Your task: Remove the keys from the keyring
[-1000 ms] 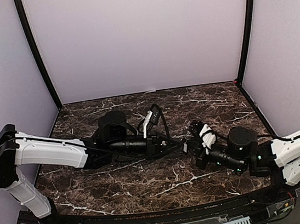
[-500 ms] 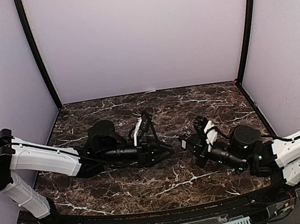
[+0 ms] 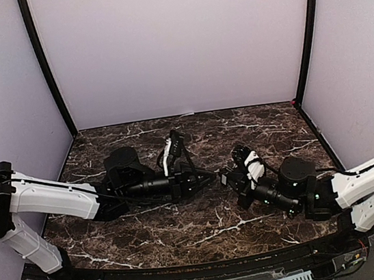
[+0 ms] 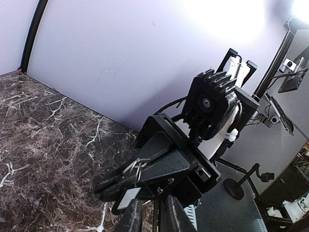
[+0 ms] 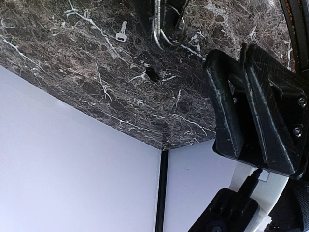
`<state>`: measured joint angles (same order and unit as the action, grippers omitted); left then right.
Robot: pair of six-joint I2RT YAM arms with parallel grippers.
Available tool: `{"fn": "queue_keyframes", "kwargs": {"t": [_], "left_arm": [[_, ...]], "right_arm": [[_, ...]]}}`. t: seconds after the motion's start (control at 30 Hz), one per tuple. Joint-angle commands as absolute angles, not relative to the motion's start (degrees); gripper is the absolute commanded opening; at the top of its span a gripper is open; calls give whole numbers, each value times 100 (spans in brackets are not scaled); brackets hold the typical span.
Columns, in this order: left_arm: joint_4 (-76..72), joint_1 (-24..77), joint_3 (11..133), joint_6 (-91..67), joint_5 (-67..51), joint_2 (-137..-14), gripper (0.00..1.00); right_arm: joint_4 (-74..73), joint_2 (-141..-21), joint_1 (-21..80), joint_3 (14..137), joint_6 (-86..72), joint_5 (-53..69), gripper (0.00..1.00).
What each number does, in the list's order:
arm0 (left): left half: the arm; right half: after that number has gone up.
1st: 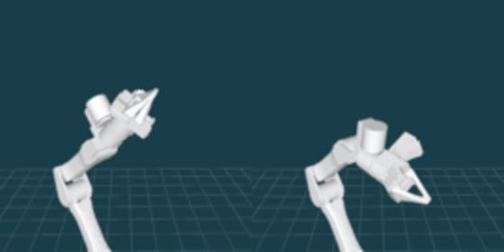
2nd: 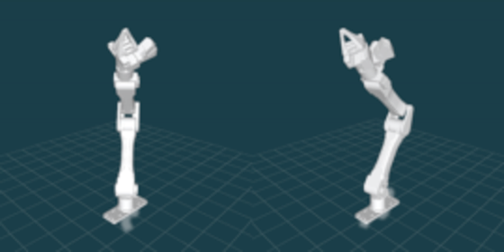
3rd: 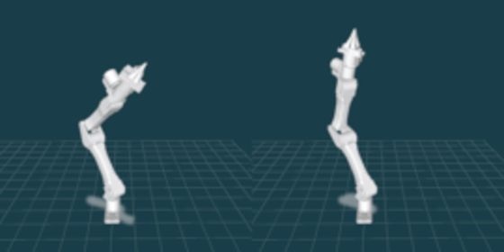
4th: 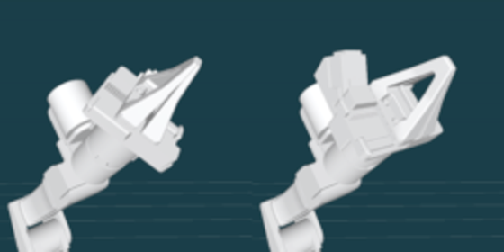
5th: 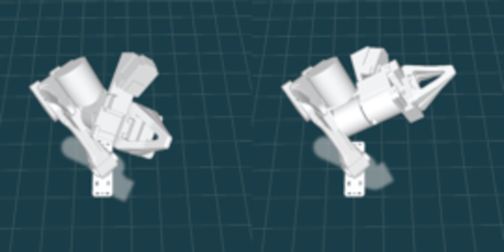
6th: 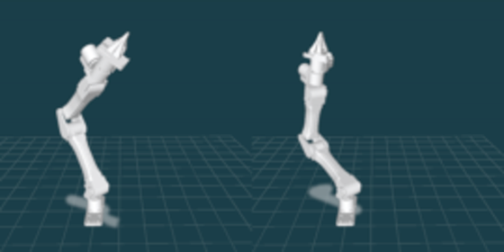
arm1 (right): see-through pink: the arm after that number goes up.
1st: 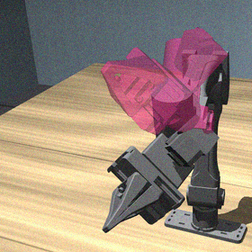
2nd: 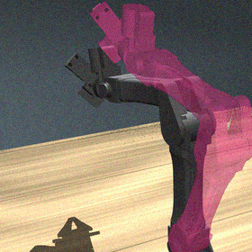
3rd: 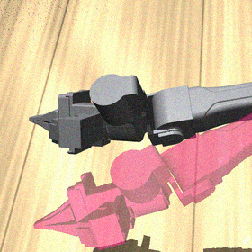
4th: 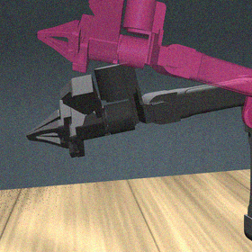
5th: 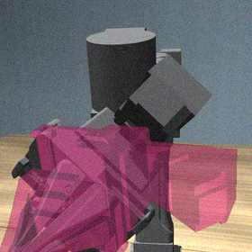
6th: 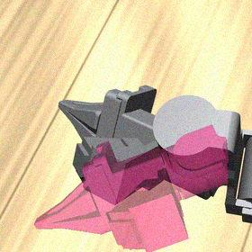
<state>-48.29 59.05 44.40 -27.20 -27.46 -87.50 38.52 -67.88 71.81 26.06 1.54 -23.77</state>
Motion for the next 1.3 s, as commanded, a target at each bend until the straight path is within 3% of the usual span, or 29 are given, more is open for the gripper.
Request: {"fn": "queue_keyframes", "kwargs": {"t": [0.0, 0.2, 0.5, 0.93, 1.27], "left_arm": [[-4867, 5932, 4630, -2675, -2583, -8868, 21], [-4907, 5930, 4715, -2691, -2574, -8976, 21], [-4910, 5933, 4789, -2692, -2602, -9082, 13], [-4832, 5928, 4916, -2701, -2612, -9223, 11], [-4799, 5932, 4904, -2705, -2551, -9259, 0]], "right_arm": [[3914, -6887, 7207, 2834, 62, -2556, 0], [3912, -6993, 7203, 2896, 57, -2548, 0], [3875, -7050, 7203, 2944, 66, -2530, 0], [3857, -7103, 7204, 2966, 62, -2520, 0], [3813, -7113, 7199, 2986, 70, -2503, 0]]}}
